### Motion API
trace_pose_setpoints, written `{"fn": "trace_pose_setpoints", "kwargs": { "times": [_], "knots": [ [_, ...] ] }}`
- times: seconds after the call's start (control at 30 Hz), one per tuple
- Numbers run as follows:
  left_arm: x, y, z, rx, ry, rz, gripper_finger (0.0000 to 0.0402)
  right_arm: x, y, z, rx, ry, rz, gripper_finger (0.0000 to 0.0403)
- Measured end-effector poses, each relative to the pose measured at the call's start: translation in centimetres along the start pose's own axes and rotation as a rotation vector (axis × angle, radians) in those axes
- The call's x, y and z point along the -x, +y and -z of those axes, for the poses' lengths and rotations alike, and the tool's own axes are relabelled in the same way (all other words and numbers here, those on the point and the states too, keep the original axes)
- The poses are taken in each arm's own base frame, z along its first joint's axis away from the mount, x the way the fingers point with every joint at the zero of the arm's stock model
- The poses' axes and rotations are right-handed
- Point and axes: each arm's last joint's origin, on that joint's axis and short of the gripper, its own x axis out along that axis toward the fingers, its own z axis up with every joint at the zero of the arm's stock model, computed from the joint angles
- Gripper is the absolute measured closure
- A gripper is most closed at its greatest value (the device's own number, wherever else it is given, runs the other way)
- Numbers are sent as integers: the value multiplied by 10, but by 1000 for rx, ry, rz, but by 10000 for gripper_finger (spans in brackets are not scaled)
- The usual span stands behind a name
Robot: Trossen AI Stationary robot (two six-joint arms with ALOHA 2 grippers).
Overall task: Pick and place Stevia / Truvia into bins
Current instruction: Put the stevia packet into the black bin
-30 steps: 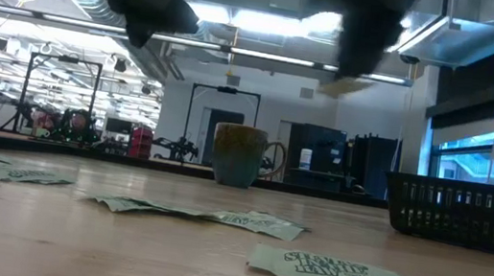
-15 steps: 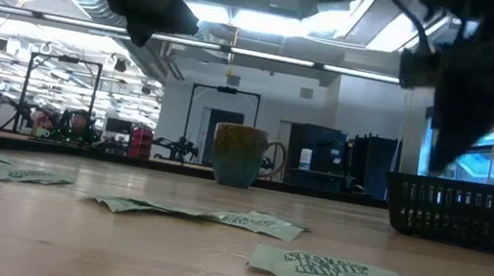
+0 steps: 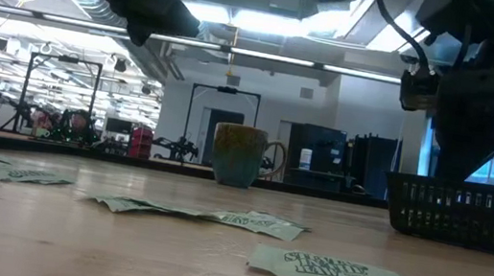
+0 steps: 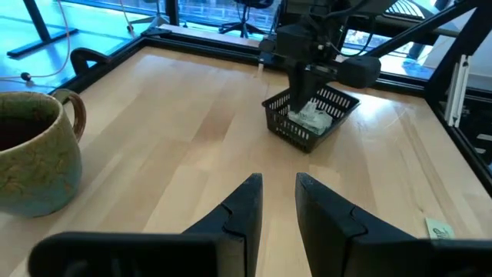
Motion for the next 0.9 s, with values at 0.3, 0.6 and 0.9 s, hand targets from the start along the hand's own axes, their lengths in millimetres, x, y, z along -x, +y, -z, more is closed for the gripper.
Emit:
{"fn": "trace_pose_setpoints", "kwargs": {
  "times": [0.3, 0.6, 0.9],
  "knots": [
    [2, 2, 5, -46, 113, -51, 330, 19, 7, -11, -90, -46, -63, 285],
    [22, 14, 37, 227, 561, -293, 340, 38, 23, -30, -33, -162, -179, 275],
    [30, 10, 61, 255, 809, -396, 315, 38, 23, -32, 13, -193, -176, 275]
  ]
}}
